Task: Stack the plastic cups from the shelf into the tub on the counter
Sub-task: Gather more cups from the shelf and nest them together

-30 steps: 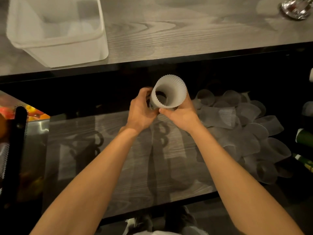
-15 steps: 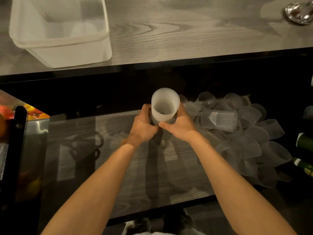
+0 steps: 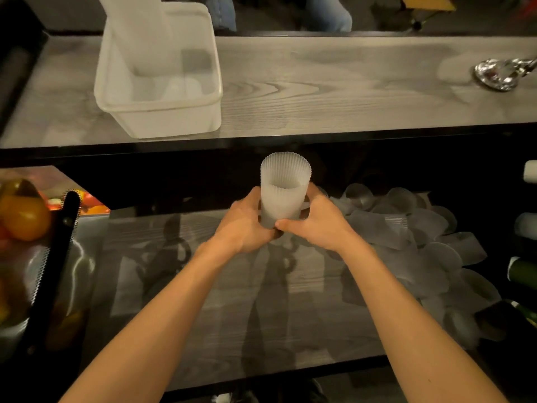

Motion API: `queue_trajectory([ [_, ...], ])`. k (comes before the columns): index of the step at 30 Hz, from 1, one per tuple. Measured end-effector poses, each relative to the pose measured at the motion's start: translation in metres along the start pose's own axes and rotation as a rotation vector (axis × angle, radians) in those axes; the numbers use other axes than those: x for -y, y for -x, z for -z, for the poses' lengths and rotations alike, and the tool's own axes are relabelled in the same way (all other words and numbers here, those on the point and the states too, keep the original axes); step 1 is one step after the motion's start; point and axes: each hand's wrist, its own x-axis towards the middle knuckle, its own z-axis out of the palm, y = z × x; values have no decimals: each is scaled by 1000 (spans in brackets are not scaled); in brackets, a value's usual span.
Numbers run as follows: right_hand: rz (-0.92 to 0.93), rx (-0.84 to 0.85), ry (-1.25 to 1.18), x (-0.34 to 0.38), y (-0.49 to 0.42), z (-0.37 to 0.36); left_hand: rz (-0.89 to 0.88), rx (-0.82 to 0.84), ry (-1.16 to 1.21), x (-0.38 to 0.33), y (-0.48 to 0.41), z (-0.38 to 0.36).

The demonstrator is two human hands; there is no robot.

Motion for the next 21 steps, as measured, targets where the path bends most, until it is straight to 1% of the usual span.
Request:
queue_trajectory([
  [3,14,51,91,10,8,8,-24,60,-97,-5,10,17],
  [7,27,80,106,22,22,13,-25,84,-113,-12,26,28],
  [11,77,85,57,38,29,15,-32,57,-87,-20,38,41],
  [13,103,77,74,52,32,21,-52,28,-82,-28,44,53],
  [16,154,48,140,83,35,37,-88,-8,-78,-46,53,81],
  [21,245,-20,94,138,39,64,-179,-100,-58,-87,69,135],
])
